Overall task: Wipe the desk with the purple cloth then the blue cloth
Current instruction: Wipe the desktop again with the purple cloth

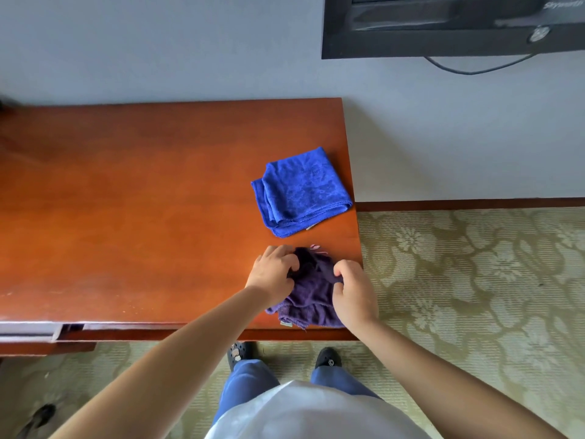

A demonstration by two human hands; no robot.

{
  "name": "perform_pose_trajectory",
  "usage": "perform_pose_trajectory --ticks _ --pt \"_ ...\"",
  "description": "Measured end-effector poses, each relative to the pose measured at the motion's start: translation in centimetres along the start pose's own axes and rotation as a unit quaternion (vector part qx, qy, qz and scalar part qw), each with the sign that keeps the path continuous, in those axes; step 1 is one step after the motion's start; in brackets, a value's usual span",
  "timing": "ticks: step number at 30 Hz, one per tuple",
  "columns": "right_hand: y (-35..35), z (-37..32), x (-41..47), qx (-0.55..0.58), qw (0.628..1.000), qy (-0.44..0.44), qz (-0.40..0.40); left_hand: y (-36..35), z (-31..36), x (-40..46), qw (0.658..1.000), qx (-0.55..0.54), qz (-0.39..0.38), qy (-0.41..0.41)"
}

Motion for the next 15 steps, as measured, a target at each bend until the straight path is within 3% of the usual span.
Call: perform_pose_trajectory --ticks 2,8,11,15 --pt "-0.3 -0.3 -0.4 0.016 0.999 0.032 -0.028 0.2 0.0 0.1 1.000 -0.008 0.007 -0.010" --pt "-0.4 -0.3 -1.2 0.071 0.995 0.063 -0.003 0.2 -0.9 0.0 0.996 -0.080 -0.029 0.025" --pt "-0.6 -0.3 -1.4 0.082 0.996 0.027 -0.005 0.0 -1.0 0.3 0.999 -0.023 -0.037 0.027" --pt "-0.3 0.8 -0.6 0.105 0.993 -0.055 0.021 0.1 -1.2 0.7 0.997 -0.068 -0.037 0.026"
Point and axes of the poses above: each hand's wrist, its own x-axis towards the middle knuckle, its own y-axis out of the back of the hand, z = x × y, the point moved 7 cm from there along x, towards the middle knuckle, and after that the axes turned 13 degrees about x, right-handed, at the moved point
